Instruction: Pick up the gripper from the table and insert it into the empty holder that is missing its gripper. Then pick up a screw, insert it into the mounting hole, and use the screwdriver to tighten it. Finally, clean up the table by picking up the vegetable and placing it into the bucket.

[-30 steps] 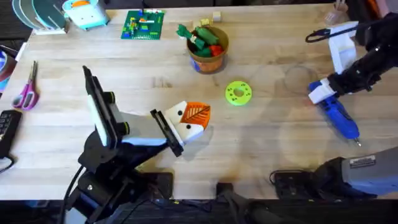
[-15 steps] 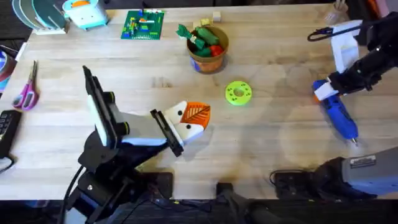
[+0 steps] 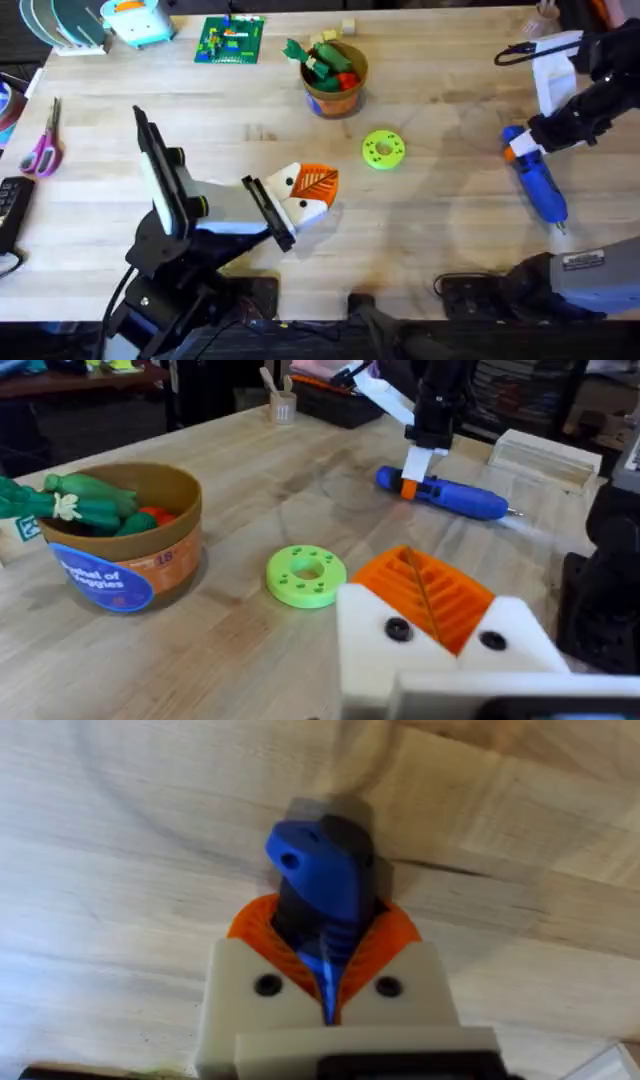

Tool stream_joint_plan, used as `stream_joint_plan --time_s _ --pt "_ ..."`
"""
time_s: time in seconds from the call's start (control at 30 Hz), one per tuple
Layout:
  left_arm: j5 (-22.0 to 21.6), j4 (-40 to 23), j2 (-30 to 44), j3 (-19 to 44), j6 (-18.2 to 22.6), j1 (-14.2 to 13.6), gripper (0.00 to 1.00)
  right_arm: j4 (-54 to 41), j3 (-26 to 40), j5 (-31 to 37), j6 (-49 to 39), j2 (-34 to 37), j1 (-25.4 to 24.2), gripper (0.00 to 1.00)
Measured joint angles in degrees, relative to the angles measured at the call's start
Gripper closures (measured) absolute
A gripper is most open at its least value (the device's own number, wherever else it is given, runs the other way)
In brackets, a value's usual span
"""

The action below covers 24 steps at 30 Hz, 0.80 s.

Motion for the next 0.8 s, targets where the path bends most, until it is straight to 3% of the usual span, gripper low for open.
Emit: stream_joint_plan --time_s 0.4,0.8 --pt "-0.02 0.00 0.00 0.00 0.00 -0.02 0.988 -1.49 -1.81 -4.53 0.93 -7.34 0.63 0.978" --pt "0.00 0.00 0.00 0.00 0.00 -0.02 0.988 -1.79 -1.84 -6.10 7.61 -30.08 0.63 0.978"
